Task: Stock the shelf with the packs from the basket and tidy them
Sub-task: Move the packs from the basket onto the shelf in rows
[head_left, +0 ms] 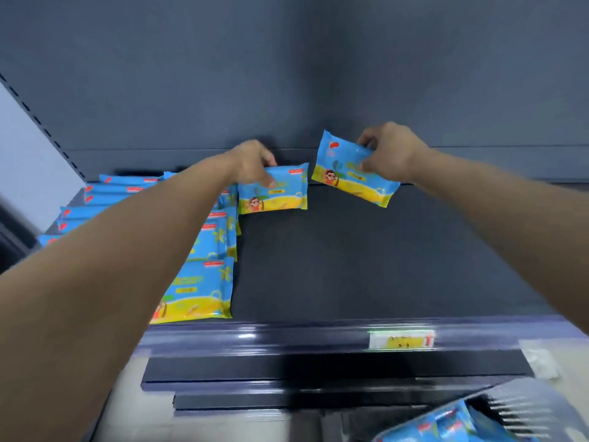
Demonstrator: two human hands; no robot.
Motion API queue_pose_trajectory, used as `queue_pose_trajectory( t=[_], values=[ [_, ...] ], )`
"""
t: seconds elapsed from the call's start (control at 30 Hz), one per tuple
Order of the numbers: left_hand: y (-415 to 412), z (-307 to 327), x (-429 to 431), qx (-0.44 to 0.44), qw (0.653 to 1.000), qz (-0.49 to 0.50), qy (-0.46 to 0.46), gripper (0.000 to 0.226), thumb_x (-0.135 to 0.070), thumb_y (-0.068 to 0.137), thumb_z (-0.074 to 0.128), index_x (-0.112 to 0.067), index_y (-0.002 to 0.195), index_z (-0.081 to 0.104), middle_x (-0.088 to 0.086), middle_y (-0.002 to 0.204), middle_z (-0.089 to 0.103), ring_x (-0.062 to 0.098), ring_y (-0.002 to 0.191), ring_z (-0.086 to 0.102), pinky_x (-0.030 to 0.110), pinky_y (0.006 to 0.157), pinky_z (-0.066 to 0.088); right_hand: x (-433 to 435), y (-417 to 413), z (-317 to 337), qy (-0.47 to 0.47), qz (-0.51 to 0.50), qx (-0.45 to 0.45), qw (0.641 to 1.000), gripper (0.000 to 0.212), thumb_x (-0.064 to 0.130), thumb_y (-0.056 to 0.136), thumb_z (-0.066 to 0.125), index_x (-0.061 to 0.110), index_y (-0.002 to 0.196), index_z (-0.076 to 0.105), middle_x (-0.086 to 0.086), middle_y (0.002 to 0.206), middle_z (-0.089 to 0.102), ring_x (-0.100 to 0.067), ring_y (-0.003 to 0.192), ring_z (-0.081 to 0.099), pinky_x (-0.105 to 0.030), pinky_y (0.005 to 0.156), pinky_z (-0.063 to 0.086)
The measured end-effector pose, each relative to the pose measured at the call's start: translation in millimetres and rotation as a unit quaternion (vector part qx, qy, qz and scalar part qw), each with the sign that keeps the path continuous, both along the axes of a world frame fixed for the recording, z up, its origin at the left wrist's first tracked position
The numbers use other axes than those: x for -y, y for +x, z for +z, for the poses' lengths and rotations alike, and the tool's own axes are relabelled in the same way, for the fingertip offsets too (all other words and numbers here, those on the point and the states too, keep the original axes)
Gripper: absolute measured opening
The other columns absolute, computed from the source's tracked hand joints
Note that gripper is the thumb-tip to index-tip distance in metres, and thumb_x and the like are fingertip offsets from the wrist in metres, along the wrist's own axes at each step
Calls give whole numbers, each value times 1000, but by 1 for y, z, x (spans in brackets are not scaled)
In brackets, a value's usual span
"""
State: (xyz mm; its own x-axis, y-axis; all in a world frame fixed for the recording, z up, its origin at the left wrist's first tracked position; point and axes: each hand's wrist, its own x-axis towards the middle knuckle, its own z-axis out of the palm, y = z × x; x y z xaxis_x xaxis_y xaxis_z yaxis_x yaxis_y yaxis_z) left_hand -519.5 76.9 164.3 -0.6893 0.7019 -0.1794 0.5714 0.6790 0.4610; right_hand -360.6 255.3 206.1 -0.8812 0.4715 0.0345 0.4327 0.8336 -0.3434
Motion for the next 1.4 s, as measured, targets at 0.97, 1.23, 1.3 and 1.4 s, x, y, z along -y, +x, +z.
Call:
queue_pose_trajectory(
  t=[0.97,1.23,1.3,1.4],
  values=[
    [-58,-54,-21,-89,994,-44,-52,43,-19,84,67,-13,126,58,5,127,59,23,117,53,31,98,40,-28,-73,-68,112,0,195,974,33,1,83,40,2,112,56,-15,108,62,-37,102,57,-41,90,48],
    [-32,-54,-13,-185,981,-7,-58,35,-22,85,64,-16,118,59,8,120,61,30,108,57,40,91,48,-20,-60,-93,214,-26,102,971,34,6,88,49,7,123,49,-15,125,54,-33,116,51,-36,94,39],
    [-14,-48,-12,-197,980,4,-39,30,-21,87,61,-15,116,60,9,118,61,31,105,57,39,89,49,-17,-49,-90,213,-16,77,974,32,8,89,49,9,121,51,-16,123,56,-33,115,52,-36,93,39],
    [27,-34,-10,-222,975,-2,22,25,-18,89,57,-12,112,61,10,114,63,32,105,57,39,88,48,-9,-20,-82,199,12,30,979,31,10,90,49,11,121,53,-15,121,57,-32,113,52,-34,91,39]
  ],
)
